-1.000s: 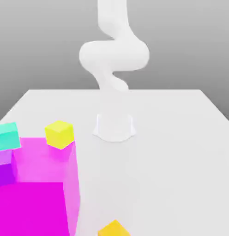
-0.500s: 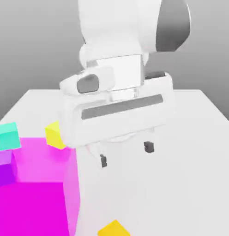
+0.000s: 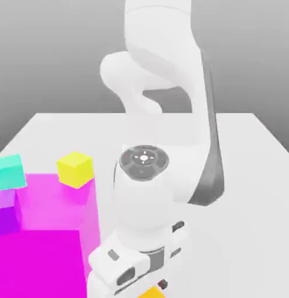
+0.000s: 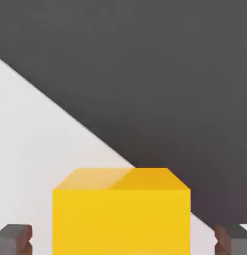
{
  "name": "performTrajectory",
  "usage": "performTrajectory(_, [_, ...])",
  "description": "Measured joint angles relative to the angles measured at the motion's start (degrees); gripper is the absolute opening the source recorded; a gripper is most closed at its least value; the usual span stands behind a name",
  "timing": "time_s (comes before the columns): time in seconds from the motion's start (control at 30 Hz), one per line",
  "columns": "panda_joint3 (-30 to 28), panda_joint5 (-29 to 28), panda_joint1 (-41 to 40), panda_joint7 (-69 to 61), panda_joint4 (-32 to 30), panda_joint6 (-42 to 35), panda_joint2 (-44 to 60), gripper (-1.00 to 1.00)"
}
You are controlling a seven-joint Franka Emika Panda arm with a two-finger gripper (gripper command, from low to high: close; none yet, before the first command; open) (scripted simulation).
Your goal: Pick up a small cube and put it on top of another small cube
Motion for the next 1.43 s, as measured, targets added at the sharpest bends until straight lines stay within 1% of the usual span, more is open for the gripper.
performTrajectory(0.13, [0.2, 0.2, -0.2, -0.1, 0.1, 0.5, 0.7, -1.00])
performTrajectory(0.23, [-0.9, -1.2, 0.6, 0.8, -0.7, -2.6, -3.2, -1.00])
performTrajectory(0.3, [-1.8, -2.4, 1.3, 1.8, -1.4, -5.7, -7.1, -1.00])
performTrajectory(0.53, [-4.2, -0.8, 0.0, 8.0, 4.7, -22.7, -15.0, -1.00])
performTrajectory(0.67, [-6.2, -1.1, -1.3, 13.5, 7.7, -32.7, -20.3, -1.00])
performTrajectory(0.83, [-7.7, -3.8, -4.5, 21.4, 5.7, -39.8, -29.7, -1.00])
performTrajectory(1.03, [-7.6, -9.4, -8.3, 32.5, 2.3, -47.1, -42.0, -1.00])
performTrajectory(1.17, [-5.8, -14.0, -11.3, 38.4, -4.5, -45.3, -49.9, -1.00])
performTrajectory(1.3, [-6.0, -15.0, -12.0, 39.4, -11.2, -36.8, -48.8, -1.00])
performTrajectory(1.33, [-6.0, -15.0, -12.1, 39.4, -12.2, -35.3, -48.3, 1.00])
performTrajectory(1.43, [-6.0, -15.0, -12.1, 39.4, -12.2, -35.3, -48.3, 1.00])
